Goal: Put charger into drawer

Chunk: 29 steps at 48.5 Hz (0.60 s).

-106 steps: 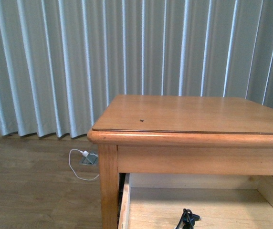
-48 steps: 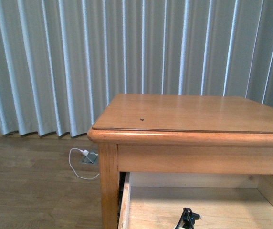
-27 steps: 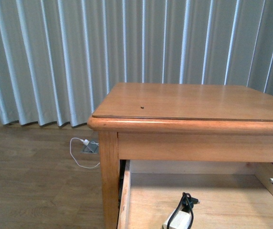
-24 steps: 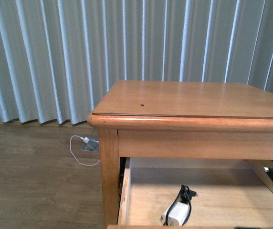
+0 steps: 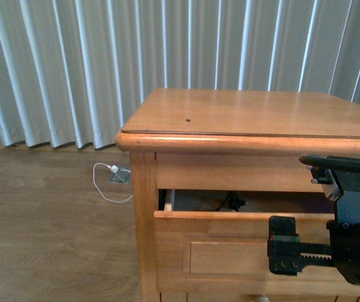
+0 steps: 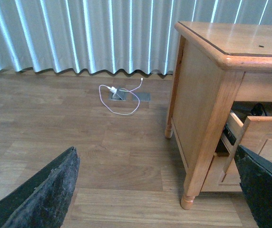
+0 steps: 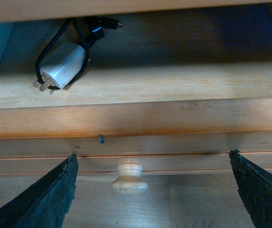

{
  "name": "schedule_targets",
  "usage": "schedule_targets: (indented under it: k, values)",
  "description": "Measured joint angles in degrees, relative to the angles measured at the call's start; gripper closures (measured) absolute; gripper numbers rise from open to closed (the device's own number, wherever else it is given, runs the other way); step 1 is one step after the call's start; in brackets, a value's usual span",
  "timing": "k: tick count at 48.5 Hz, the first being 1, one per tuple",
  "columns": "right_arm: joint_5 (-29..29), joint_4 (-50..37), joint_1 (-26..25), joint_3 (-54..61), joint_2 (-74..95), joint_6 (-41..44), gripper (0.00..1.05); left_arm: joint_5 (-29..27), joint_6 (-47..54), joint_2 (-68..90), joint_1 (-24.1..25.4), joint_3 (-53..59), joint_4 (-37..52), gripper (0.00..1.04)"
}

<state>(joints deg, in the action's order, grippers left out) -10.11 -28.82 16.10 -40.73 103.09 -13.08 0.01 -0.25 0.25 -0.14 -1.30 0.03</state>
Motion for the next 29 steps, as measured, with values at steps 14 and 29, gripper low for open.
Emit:
schedule_targets:
  k: [14,29]
  values:
    - [0.44,-9.84,-2.45,-5.44,10.14,0.2,0.09,0.0,0.02,0.0,0.0,0.0,0.0,0.06]
    - [-0.15,-15.63,-3.39,-8.87,15.23,-0.28,0.09,0.0,0.02,0.0,0.0,0.0,0.0,0.06]
